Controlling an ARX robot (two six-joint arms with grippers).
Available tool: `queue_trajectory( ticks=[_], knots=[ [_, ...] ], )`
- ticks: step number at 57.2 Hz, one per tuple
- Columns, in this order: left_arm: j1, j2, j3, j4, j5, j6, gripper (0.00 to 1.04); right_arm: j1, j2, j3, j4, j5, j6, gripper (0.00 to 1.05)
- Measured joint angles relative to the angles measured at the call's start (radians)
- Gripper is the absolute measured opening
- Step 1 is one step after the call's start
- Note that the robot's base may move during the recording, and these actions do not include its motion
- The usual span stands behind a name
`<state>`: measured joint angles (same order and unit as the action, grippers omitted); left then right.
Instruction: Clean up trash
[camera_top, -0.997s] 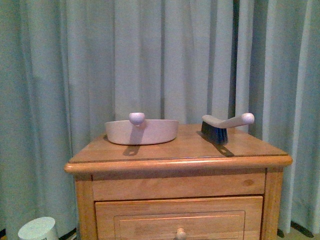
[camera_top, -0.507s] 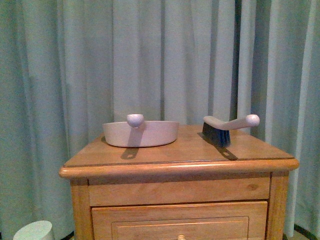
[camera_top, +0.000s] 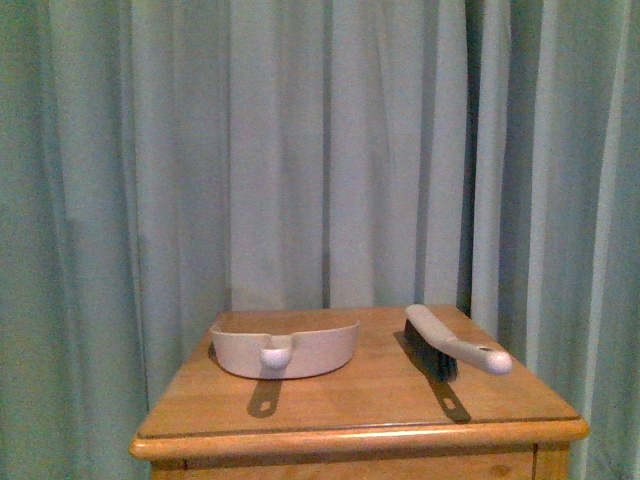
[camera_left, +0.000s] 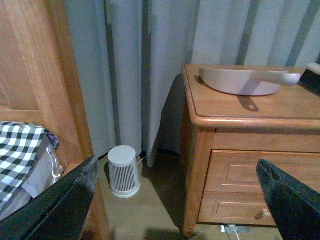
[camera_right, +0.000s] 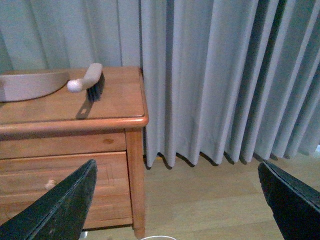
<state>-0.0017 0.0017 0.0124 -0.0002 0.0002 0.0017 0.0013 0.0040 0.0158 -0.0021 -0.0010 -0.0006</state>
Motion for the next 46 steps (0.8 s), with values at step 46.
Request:
queue_trajectory(
  ticks=[46],
  knots=[
    [-0.208, 1.377, 1.12, -0.137, -0.17, -0.161, 0.97, 0.0, 0.0, 0.0, 0.0, 0.0, 0.0, 0.97]
  ],
)
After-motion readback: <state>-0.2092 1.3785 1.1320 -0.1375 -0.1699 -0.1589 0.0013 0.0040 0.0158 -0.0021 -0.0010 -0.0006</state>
